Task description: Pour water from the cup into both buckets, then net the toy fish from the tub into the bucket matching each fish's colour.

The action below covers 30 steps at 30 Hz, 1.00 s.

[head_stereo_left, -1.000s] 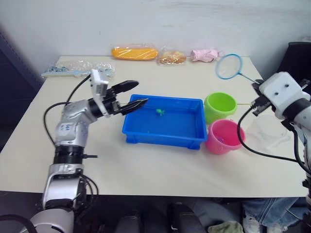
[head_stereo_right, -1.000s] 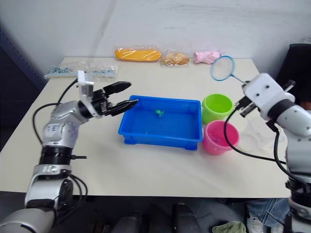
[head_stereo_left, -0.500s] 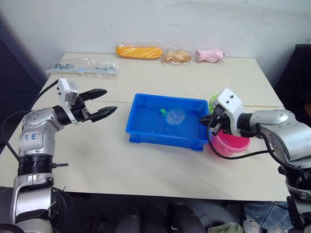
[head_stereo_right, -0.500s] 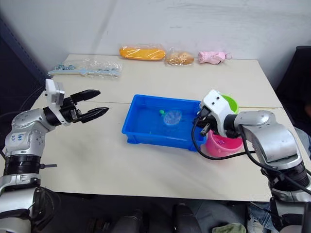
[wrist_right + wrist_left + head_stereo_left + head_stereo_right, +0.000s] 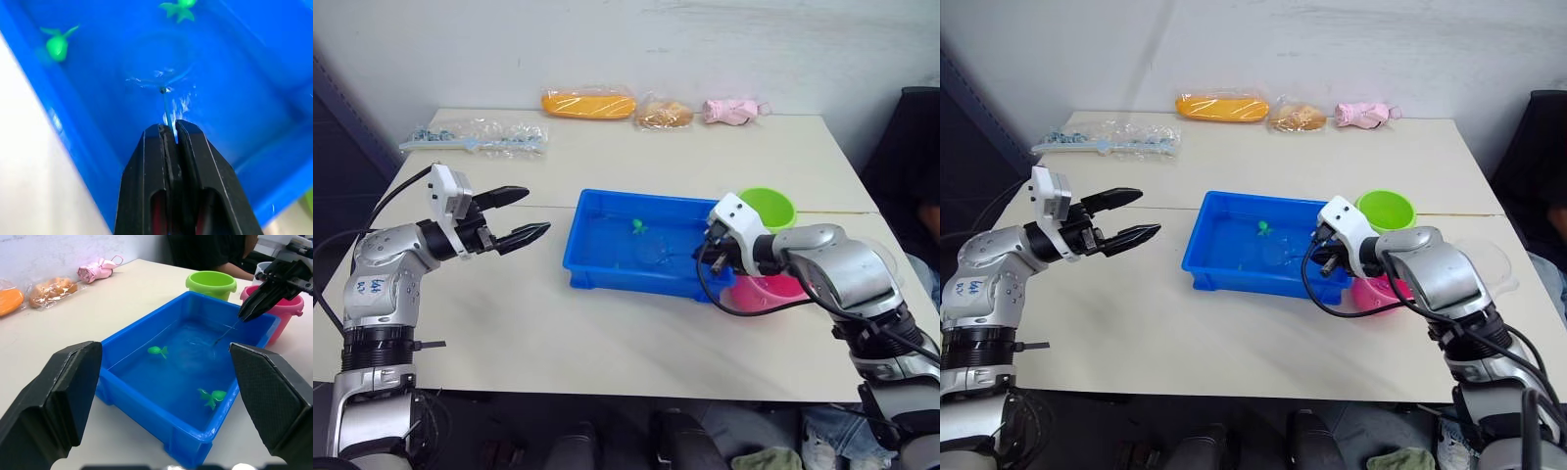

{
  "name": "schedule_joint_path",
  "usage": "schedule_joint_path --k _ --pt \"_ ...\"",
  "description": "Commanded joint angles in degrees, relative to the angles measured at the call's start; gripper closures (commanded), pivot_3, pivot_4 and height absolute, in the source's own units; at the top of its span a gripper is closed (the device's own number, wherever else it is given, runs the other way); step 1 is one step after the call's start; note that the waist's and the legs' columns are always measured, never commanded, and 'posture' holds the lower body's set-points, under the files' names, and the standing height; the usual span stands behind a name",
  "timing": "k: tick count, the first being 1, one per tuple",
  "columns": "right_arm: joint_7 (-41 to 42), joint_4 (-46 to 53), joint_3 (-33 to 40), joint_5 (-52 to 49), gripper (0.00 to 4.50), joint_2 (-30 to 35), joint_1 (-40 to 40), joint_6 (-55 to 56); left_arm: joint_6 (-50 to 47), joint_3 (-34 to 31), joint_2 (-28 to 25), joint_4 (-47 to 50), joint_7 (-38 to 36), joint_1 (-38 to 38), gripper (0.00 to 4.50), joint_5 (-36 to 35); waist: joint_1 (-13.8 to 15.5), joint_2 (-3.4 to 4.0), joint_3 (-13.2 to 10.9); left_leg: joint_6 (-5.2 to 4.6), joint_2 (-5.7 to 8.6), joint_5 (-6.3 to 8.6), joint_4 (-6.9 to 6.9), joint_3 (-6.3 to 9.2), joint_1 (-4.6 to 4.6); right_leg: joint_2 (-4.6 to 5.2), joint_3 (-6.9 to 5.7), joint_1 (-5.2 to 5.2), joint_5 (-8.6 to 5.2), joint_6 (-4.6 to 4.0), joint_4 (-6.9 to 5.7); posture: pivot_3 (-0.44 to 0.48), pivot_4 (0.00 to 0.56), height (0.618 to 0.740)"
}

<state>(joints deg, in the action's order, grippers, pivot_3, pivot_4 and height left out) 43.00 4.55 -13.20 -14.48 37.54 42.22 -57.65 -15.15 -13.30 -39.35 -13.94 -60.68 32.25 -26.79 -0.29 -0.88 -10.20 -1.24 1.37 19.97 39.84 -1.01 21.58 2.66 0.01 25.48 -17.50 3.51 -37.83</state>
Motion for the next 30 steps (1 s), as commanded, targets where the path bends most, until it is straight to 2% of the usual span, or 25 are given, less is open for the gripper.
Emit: schedule_joint_path --k 1,18,25,30 --pt "-2.27 -1.38 2.26 0.53 4.5 -1.96 1.73 1.19 -0.08 -1.4 -1.02 2.61 0.26 -0.1 0.02 -1.09 0.0 0.0 0.0 0.0 0.0 0.0 0.0 0.0 0.0 0.0 0.0 0.0 0.0 0.0 0.0 0.0 0.15 0.74" --pt "-6.72 -9.18 5.41 1.29 4.5 -10.9 3.14 10.19 -0.47 -0.44 -0.19 2.73 0.56 0.9 0.02 -0.94 -0.42 0.0 0.0 0.0 0.0 0.0 -0.04 0.0 0.0 0.0 -0.01 0.01 0.0 0.0 -0.03 0.0 0.15 0.74" --pt "-3.32 -1.43 7.64 -1.22 4.5 -8.86 -0.93 10.93 -0.8 0.48 -0.68 2.68 -1.41 2.07 0.02 -1.18 -0.7 0.0 0.0 0.0 0.0 0.0 -0.13 0.01 0.0 0.0 -0.03 0.0 0.0 0.0 -0.08 0.0 0.15 0.74" --pt "-0.88 5.98 11.03 -5.27 4.5 -5.66 -5.15 8.28 -0.84 2.73 -1.82 -1.0 -6.13 6.53 0.02 -0.22 -0.46 0.0 0.0 0.0 0.0 0.0 -0.14 0.04 0.03 0.0 -0.06 0.0 0.0 0.01 -0.04 0.0 0.15 0.74"
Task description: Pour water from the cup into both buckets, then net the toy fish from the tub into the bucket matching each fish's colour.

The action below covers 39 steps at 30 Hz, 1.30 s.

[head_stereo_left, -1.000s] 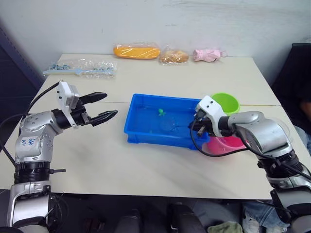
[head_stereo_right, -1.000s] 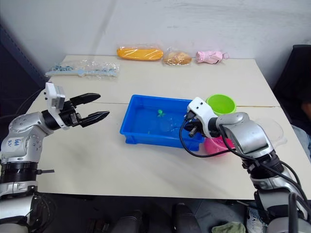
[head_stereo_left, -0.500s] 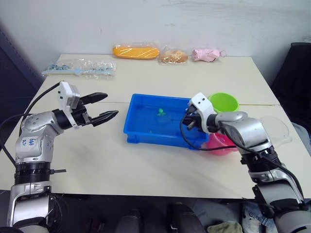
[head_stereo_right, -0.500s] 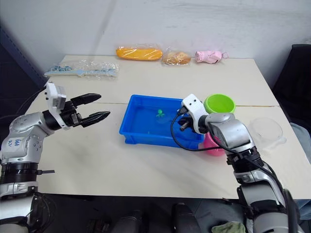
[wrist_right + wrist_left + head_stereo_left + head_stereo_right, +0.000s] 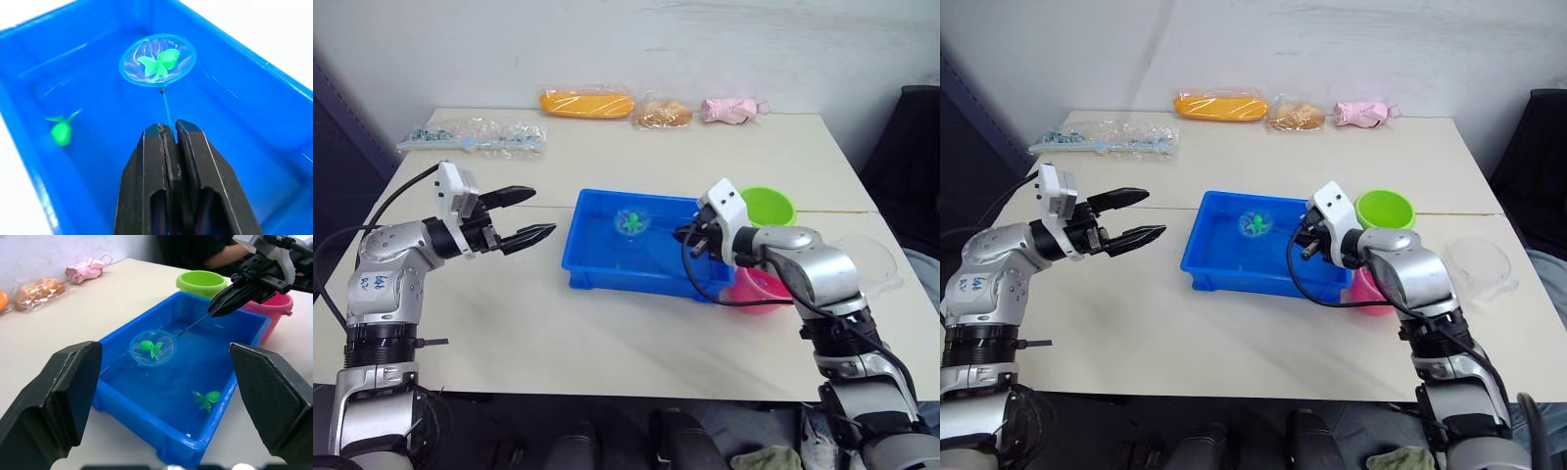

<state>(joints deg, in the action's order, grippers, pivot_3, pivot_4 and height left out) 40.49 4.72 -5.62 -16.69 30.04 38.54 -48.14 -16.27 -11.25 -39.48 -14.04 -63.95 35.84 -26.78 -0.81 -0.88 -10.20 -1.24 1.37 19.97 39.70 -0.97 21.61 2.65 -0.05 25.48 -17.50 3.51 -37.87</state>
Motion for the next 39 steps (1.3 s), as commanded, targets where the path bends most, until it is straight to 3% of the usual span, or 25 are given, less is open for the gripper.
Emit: schedule_joint_path --k 1,11,21,27,32,39 --pt "2.0 7.47 4.36 -4.02 4.5 2.7 -2.41 -1.95 0.34 1.34 -1.99 -2.09 -4.2 4.13 0.02 0.09 0.16 0.0 0.0 0.0 0.0 0.0 0.0 0.01 0.0 0.0 0.0 0.0 0.0 0.0 0.0 0.0 0.15 0.74" --pt "3.28 21.44 15.99 -12.55 4.5 10.43 -12.4 -5.77 3.51 7.0 -0.03 -11.79 -13.1 13.71 0.02 2.59 0.73 0.0 0.0 -0.01 0.0 0.0 -0.03 0.03 0.0 -0.02 -0.02 -0.02 0.0 0.0 0.09 0.0 0.15 0.74" --pt "0.55 29.13 31.55 -22.22 4.5 16.2 -18.2 -12.68 0.44 6.26 8.16 -18.25 -11.52 21.47 0.02 0.62 0.77 -0.01 0.0 -0.03 0.01 0.01 -0.01 0.05 0.03 -0.02 -0.01 -0.03 0.01 0.01 0.08 0.0 0.15 0.74" --pt "-0.85 26.36 39.86 -20.75 4.5 21.31 -21.75 -11.61 2.21 7.0 12.88 -22.86 -10.87 25.79 0.02 1.83 1.06 -0.01 0.0 -0.02 0.01 0.0 0.0 0.03 0.02 -0.05 0.02 -0.03 0.01 0.02 0.09 0.0 0.15 0.74" --pt "-2.17 22.05 40.5 -15.31 4.5 23.94 -25.66 -5.62 4.45 7.77 16.89 -25.03 -9.75 27.3 0.02 3.11 1.61 -0.01 0.0 -0.03 0.02 0.0 -0.01 0.01 0.02 -0.05 0.03 -0.04 0.02 0.04 0.09 0.0 0.15 0.74" --pt "-5.63 16.96 35.5 -4.46 4.5 24.99 -30.36 5.37 10.25 9.19 19.1 -30.03 -9.83 28.81 0.02 6.87 1.79 -0.01 0.0 -0.02 0.02 -0.01 -0.02 -0.17 -0.07 -0.13 0.19 -0.02 0.02 0.04 0.07 0.0 0.15 0.74"
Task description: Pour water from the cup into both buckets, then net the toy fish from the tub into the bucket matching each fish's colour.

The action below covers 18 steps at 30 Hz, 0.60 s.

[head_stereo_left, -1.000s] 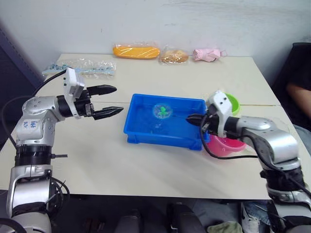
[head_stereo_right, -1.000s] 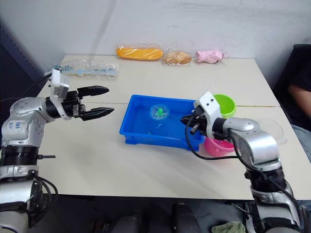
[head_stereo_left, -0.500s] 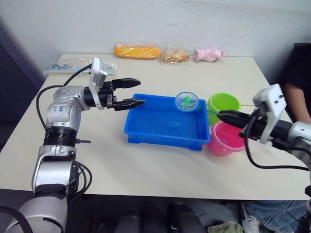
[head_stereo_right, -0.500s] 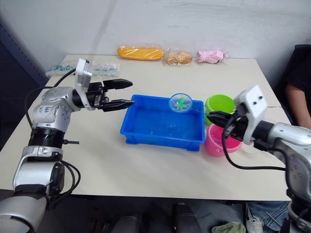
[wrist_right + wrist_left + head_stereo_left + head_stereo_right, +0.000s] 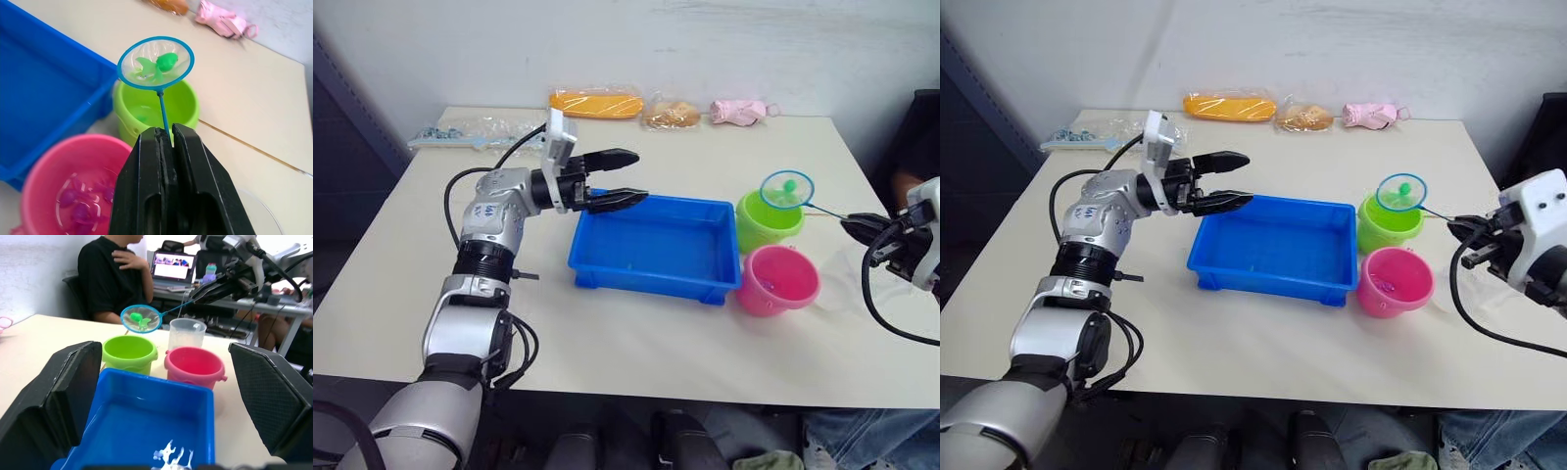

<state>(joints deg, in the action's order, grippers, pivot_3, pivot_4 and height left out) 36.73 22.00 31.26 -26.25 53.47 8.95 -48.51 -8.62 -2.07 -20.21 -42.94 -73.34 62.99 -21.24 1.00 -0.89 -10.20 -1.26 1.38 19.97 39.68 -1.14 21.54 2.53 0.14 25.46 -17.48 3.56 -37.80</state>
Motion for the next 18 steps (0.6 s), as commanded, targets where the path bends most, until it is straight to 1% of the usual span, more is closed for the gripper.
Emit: schedule_joint_path --k 1,6,11,15,18 --pt "-2.77 -0.78 -2.85 7.55 4.5 1.93 -1.22 7.85 3.19 0.17 -0.1 -1.71 -0.73 1.82 0.02 1.66 -0.07 0.0 0.0 0.0 0.0 0.0 0.0 -0.03 -0.02 -0.01 0.02 0.01 0.0 0.0 0.01 0.0 0.15 0.74" --pt "-4.87 -2.28 -9.14 18.18 4.5 4.01 -3.46 19.0 4.05 0.17 0.71 -2.84 -1.31 2.24 0.02 1.99 0.1 0.0 0.0 0.01 0.0 -0.01 0.01 -0.06 -0.03 -0.02 0.06 0.01 0.0 0.0 -0.01 0.0 0.15 0.74" --pt "-7.25 -5.46 -14.58 27.5 4.5 5.07 -3.79 28.39 4.26 0.13 1.86 -3.0 -1.3 2.22 0.02 2.06 0.31 0.0 0.0 0.01 0.0 -0.01 0.05 -0.07 -0.03 -0.02 0.06 0.01 0.0 0.01 0.0 0.0 0.15 0.74" --pt "-8.84 -7.41 -17.0 33.01 4.5 5.6 -2.47 33.68 3.73 -0.03 2.33 -2.47 -1.53 1.98 0.02 1.76 0.26 0.0 0.0 0.01 0.0 -0.01 0.05 -0.09 -0.03 -0.03 0.07 0.01 0.0 0.0 -0.01 0.0 0.15 0.74" --pt "-9.98 -8.89 -18.29 37.96 4.5 7.19 -2.02 38.16 3.42 -0.08 2.29 -1.8 -1.65 1.5 0.02 1.68 0.21 0.0 0.0 0.02 0.0 -0.01 0.06 -0.11 -0.03 -0.04 0.08 0.02 0.0 0.0 -0.02 0.0 0.15 0.74"
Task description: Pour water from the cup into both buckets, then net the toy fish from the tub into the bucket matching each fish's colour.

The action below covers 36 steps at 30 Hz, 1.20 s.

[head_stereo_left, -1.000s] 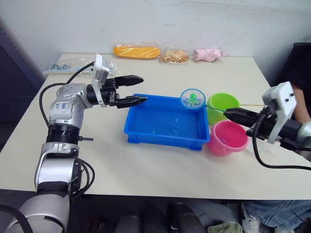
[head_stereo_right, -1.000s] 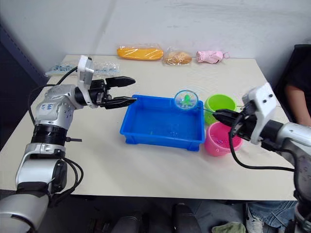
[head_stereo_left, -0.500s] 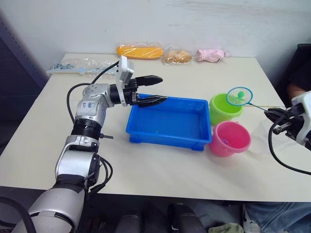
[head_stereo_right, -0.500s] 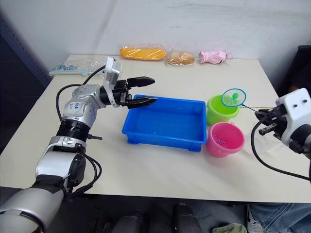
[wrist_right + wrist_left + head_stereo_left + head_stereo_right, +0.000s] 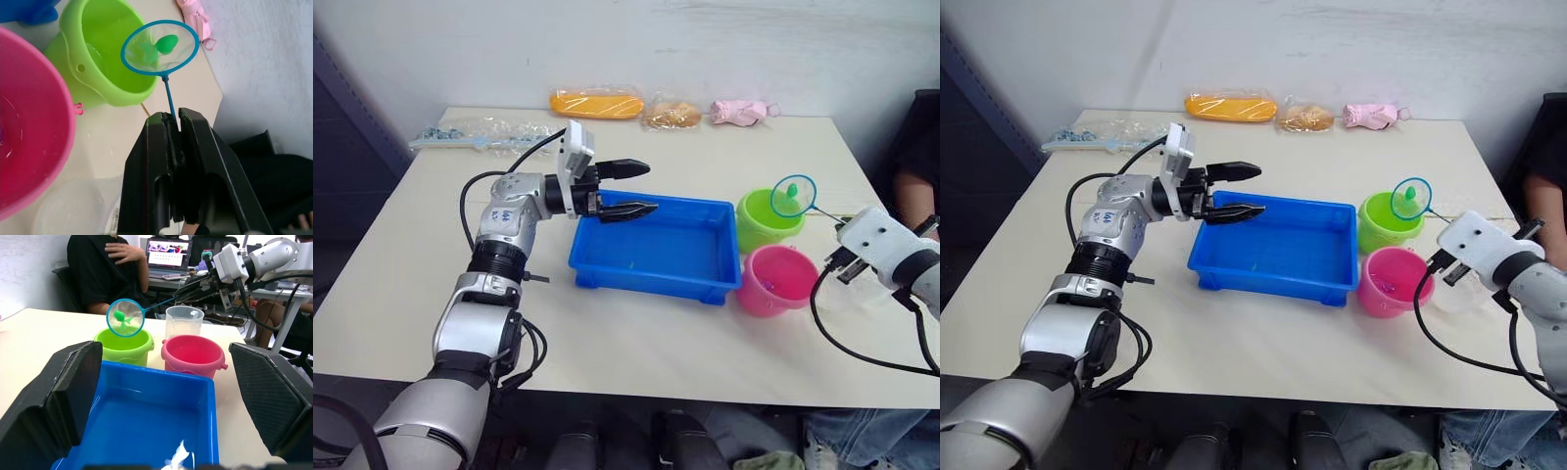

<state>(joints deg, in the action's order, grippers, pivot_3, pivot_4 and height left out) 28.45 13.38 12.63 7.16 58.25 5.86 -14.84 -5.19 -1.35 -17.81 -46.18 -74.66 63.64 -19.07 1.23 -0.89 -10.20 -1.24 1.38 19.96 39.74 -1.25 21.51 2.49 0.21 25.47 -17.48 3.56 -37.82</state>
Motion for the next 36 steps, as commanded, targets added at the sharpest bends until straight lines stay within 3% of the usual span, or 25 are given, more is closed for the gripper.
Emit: schedule_joint_path --k 1,8,19,27,29,32,36 --pt "-1.73 -0.69 -0.26 6.59 4.5 3.71 0.93 6.83 -0.07 -0.86 -0.21 1.64 -0.35 0.63 0.02 -0.53 -0.01 0.0 0.0 0.0 0.0 0.0 0.0 0.0 0.0 0.0 0.0 0.0 0.0 0.0 0.0 0.0 0.15 0.74" --pt "-1.88 -2.8 -2.8 16.69 4.5 9.78 -0.37 18.88 -0.32 -1.09 -0.54 2.11 -0.29 0.21 0.02 -0.63 0.0 0.0 0.0 0.0 0.0 0.0 0.01 -0.02 0.0 -0.02 0.01 0.0 0.0 0.0 0.0 0.0 0.15 0.74" --pt "-3.63 -5.28 -0.16 23.38 4.5 9.19 -1.93 21.94 -0.06 -1.76 -0.56 3.02 0.65 -0.69 0.02 -0.68 -0.07 0.0 0.0 0.01 0.0 0.0 0.07 -0.05 -0.01 -0.03 0.04 0.0 0.0 0.0 -0.04 0.0 0.15 0.74" --pt "0.35 -3.91 3.42 8.36 4.5 1.45 8.37 15.51 0.97 -3.46 -5.04 5.96 -2.83 -4.11 0.02 -2.16 -1.31 0.0 0.0 0.06 -0.04 -0.04 0.1 -0.07 -0.1 -0.07 0.08 -0.01 0.0 0.0 -0.17 0.0 0.15 0.74" --pt "6.29 -3.57 2.54 0.34 4.5 0.37 12.65 12.68 2.35 -4.02 -7.8 5.71 -4.39 -5.43 0.02 -1.82 -1.52 0.01 0.0 0.07 -0.05 -0.04 0.11 -0.06 -0.1 -0.06 0.07 -0.01 0.0 0.0 -0.18 0.0 0.15 0.74" --pt "17.07 -1.24 -1.8 -9.49 4.5 -0.03 17.64 7.89 4.94 -5.05 -12.04 3.77 -5.54 -6.8 0.02 -1.12 -1.84 0.01 0.0 0.07 -0.06 -0.04 0.11 -0.1 -0.15 -0.07 0.11 -0.01 0.0 0.0 -0.21 0.0 0.15 0.74" --pt "24.96 1.93 -10.68 -14.02 4.5 -2.17 22.93 -0.35 7.75 -5.49 -16.47 1.8 -6.65 -8.87 0.02 0.04 -1.74 0.01 0.0 0.05 -0.09 -0.02 0.11 -0.04 -0.16 -0.06 0.07 -0.04 0.0 -0.01 -0.18 0.0 0.15 0.74"
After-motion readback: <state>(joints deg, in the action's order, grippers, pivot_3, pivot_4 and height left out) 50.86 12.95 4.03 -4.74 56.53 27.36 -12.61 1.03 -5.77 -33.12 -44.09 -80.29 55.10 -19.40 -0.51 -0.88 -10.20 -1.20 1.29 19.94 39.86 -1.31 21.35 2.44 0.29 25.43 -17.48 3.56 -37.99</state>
